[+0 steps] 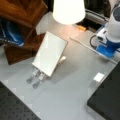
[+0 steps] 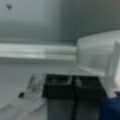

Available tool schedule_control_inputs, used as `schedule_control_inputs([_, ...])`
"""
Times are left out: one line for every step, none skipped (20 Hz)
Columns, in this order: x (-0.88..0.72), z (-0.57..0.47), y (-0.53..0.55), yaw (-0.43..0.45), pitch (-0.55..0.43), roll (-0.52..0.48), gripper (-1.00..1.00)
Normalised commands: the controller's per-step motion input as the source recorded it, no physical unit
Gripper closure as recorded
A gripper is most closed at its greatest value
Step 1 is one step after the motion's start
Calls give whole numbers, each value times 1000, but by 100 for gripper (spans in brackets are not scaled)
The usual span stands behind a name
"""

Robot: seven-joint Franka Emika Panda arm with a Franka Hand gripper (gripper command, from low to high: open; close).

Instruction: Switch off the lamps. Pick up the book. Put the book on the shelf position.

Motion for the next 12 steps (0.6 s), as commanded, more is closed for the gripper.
schedule_control_inputs([-799,-512,-351,41,-554,83,100])
schedule_control_inputs([-810,-509,-354,45,-556,79,100])
schedule_control_inputs([-819,-505,-358,48,-557,72,100])
schedule_control_inputs([-824,-492,-360,48,-557,70,100])
schedule_control_inputs([-827,-494,-362,47,-560,68,100])
schedule_control_inputs([-823,-477,-360,46,-562,67,100])
schedule_control_inputs([-817,-466,-358,46,-558,66,100])
schedule_control_inputs([-826,-467,-361,46,-559,61,100])
schedule_control_inputs([-828,-465,-358,50,-555,58,100])
schedule_control_inputs([-830,-463,-354,51,-543,54,100])
schedule_control_inputs([-834,-463,-357,49,-539,54,100])
schedule_control_inputs([-833,-462,-354,50,-536,54,100])
